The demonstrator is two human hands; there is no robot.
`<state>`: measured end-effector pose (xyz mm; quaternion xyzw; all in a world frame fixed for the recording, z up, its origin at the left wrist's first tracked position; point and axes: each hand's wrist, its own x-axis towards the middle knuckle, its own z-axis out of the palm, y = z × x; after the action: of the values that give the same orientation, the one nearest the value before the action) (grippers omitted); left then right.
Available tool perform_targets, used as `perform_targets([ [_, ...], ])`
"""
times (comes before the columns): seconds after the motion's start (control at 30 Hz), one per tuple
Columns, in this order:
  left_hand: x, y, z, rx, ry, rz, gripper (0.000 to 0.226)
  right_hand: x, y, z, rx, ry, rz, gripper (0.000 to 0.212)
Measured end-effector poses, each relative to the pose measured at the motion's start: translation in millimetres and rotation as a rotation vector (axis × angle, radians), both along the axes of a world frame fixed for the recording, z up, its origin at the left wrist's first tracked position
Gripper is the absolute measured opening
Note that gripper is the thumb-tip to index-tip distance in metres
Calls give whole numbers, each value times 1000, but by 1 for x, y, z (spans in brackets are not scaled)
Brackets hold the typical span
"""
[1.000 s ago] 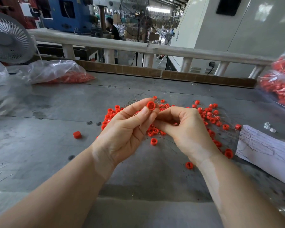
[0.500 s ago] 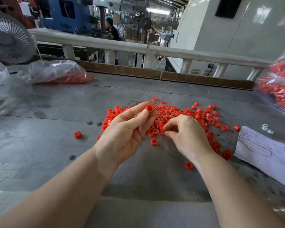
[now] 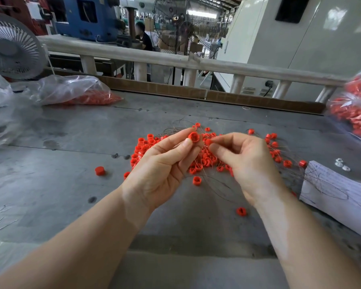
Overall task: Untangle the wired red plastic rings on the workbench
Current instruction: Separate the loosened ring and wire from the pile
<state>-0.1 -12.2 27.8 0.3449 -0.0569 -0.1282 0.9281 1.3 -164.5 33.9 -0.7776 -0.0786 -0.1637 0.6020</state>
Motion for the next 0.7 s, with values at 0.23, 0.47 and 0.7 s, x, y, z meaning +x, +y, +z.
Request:
perform_targets([
  [0.23,0,-1,0,25,-23,3,23,-7,5,10,525,176,243,10],
  [0.47,-1,-3,0,27,-45,-4,23,-8,6,10,540,151,251,9],
  [0.7,0,-2,-2,21,-69,-22,22,-8,6,9,482,81,242,12],
])
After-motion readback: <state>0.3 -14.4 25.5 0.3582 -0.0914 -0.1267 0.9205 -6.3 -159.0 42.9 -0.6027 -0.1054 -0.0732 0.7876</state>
